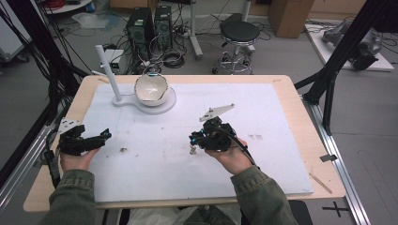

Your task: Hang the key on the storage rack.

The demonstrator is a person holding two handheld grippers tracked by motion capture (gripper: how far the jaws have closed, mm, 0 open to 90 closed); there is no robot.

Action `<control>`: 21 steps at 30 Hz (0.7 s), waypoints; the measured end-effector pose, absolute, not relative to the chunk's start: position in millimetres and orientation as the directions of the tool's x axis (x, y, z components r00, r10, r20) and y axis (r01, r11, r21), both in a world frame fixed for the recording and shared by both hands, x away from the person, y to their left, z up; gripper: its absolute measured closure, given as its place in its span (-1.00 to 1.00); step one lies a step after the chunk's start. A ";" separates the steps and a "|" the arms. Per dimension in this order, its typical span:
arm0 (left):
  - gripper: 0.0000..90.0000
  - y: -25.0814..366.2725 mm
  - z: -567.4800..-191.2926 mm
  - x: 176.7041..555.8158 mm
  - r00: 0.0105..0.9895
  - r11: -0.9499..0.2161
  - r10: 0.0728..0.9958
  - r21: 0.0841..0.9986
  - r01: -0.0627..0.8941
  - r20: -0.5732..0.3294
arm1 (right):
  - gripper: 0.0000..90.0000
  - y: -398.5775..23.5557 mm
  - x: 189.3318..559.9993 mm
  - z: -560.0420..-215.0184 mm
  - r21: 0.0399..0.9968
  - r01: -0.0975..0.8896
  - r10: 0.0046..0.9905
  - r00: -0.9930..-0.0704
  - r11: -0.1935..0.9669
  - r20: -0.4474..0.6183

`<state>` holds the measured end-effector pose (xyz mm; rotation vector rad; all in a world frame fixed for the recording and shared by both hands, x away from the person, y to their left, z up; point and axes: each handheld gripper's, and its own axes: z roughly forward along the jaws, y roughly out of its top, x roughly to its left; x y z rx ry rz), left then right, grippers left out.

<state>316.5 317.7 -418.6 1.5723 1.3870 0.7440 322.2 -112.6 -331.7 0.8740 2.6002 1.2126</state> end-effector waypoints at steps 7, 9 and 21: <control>-0.94 317.8 -418.6 316.5 0.194 0.017 0.974 0.896 0.443 -0.114 | 0.78 -106.5 328.9 -319.8 0.745 0.445 0.545 -0.828 0.498 0.130; -0.94 318.0 -418.6 316.5 0.196 0.014 0.974 0.896 0.444 -0.113 | 0.78 -104.4 330.9 -316.7 0.747 0.437 0.540 -0.833 0.501 0.125; -0.94 317.8 -418.8 316.8 0.197 0.014 0.974 0.896 0.443 -0.112 | 0.77 -95.7 341.4 -302.7 0.746 0.435 0.520 -0.843 0.504 0.140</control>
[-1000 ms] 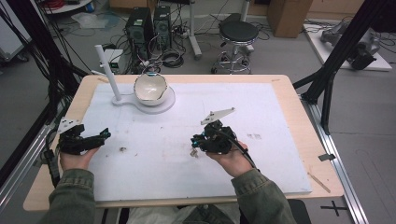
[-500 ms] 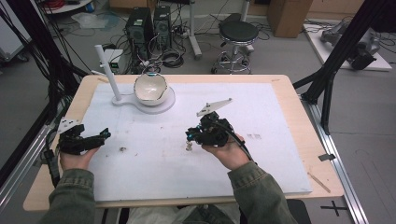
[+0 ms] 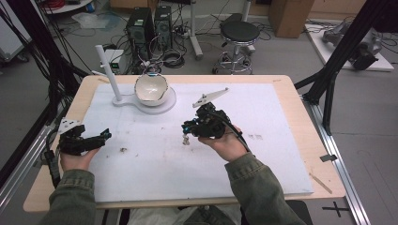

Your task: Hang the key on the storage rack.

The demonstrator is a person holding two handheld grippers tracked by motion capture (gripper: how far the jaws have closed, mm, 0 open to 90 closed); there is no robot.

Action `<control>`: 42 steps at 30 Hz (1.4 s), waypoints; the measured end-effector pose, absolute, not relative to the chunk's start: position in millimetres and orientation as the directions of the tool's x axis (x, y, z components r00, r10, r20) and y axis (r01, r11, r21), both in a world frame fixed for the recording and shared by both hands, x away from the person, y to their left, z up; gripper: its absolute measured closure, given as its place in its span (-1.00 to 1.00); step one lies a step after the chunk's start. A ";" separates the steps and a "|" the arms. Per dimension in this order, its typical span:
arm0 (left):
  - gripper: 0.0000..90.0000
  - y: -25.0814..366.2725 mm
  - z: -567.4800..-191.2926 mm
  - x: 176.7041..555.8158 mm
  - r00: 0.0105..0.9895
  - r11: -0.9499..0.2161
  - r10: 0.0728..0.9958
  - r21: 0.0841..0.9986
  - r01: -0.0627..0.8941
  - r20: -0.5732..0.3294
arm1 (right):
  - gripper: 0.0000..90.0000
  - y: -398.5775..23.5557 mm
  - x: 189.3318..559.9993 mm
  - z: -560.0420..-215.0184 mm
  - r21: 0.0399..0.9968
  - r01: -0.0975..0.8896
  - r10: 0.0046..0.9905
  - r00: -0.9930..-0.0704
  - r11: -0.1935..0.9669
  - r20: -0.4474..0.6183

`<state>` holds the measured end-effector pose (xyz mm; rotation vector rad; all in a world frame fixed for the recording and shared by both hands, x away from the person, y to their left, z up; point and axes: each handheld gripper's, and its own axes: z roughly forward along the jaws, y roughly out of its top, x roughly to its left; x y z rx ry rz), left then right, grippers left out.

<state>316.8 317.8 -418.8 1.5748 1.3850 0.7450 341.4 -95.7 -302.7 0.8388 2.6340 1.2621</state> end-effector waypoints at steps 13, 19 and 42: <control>-0.94 317.9 -418.9 317.0 0.200 0.009 0.974 0.896 0.444 -0.109 | 0.77 -83.7 352.2 -295.1 0.747 0.435 0.502 -0.851 0.504 0.157; -0.94 317.8 -419.0 317.2 0.200 0.011 0.974 0.896 0.444 -0.111 | 0.77 -78.6 360.6 -291.0 0.741 0.449 0.499 -0.848 0.499 0.177; -0.94 318.4 -419.1 317.6 0.200 0.013 0.973 0.896 0.445 -0.114 | 0.77 -49.3 385.9 -264.4 0.745 0.432 0.468 -0.865 0.509 0.182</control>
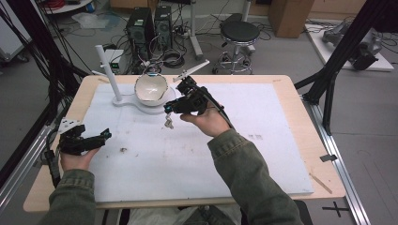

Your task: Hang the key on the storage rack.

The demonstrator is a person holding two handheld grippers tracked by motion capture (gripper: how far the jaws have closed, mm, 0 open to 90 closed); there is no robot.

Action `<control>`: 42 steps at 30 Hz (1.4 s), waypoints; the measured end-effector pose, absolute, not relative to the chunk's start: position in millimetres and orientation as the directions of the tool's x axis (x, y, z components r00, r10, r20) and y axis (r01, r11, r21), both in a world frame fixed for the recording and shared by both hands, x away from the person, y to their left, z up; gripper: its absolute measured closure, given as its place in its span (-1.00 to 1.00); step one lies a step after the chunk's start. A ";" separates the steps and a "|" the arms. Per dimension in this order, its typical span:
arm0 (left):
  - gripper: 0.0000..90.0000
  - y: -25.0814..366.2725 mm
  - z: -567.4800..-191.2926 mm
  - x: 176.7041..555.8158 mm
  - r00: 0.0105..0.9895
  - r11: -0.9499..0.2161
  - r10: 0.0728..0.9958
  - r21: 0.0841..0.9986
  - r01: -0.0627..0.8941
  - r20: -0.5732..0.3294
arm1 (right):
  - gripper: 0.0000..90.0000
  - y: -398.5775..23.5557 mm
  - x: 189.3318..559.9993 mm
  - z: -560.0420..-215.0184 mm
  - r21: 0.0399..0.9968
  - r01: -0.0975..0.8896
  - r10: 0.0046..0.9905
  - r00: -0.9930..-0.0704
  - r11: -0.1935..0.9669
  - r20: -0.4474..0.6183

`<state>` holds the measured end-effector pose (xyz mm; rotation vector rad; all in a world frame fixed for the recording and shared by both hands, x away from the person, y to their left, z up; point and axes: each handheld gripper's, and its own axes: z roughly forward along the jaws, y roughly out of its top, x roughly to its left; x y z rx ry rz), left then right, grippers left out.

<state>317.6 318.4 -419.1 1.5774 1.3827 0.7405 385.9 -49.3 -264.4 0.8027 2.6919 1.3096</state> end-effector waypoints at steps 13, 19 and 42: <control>-0.94 318.5 -419.1 317.7 0.201 0.015 0.973 0.896 0.444 -0.117 | 0.77 -35.7 402.0 -241.3 0.759 0.415 0.446 -0.876 0.501 0.184; -0.94 318.8 -419.1 317.4 0.202 0.021 0.971 0.895 0.446 -0.124 | 0.77 -25.5 414.0 -239.9 0.756 0.423 0.441 -0.875 0.499 0.199; -0.94 320.1 -419.9 319.4 0.199 0.049 0.968 0.897 0.440 -0.151 | 0.77 37.2 460.0 -235.7 0.726 0.442 0.415 -0.879 0.527 0.234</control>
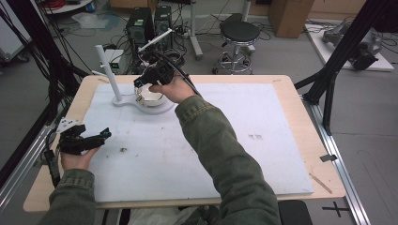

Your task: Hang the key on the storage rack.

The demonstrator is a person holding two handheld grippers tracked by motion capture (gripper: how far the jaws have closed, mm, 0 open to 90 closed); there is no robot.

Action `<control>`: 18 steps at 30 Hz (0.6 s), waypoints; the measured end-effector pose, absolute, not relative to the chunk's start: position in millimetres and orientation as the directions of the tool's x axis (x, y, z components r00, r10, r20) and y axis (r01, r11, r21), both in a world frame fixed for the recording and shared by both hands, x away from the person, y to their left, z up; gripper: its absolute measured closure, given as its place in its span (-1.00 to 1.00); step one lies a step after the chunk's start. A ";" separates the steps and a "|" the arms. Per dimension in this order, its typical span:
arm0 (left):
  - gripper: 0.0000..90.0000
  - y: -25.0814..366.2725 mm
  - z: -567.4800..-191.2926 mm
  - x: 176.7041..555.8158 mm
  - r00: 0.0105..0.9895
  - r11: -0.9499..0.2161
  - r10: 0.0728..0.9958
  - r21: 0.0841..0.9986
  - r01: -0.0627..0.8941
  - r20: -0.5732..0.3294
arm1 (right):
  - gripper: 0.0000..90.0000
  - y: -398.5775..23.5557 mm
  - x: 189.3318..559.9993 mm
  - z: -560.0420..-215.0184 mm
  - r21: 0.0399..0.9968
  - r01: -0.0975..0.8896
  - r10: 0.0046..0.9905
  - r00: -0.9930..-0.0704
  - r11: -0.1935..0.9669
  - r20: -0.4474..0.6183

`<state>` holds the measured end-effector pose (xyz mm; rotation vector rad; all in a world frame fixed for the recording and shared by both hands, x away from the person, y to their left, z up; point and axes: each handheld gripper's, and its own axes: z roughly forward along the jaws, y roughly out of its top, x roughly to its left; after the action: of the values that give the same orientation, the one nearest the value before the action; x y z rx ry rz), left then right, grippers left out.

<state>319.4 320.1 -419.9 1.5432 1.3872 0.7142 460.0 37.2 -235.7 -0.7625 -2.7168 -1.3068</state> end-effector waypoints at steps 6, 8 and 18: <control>-0.94 319.7 -420.1 319.7 0.208 0.038 0.967 0.895 0.445 -0.145 | 0.77 50.6 467.9 -232.7 0.722 0.437 0.405 -0.884 0.536 0.234; -0.94 319.1 -420.1 319.7 0.208 0.036 0.968 0.895 0.445 -0.142 | 0.77 54.6 470.3 -232.1 0.722 0.434 0.397 -0.887 0.538 0.237; -0.94 318.3 -420.4 319.6 0.207 0.034 0.968 0.894 0.446 -0.140 | 0.77 71.6 482.5 -230.7 0.717 0.441 0.388 -0.886 0.539 0.254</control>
<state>319.6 318.3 -420.4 1.5619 1.3818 0.7139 482.5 71.6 -230.7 -0.7279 -2.6986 -1.2868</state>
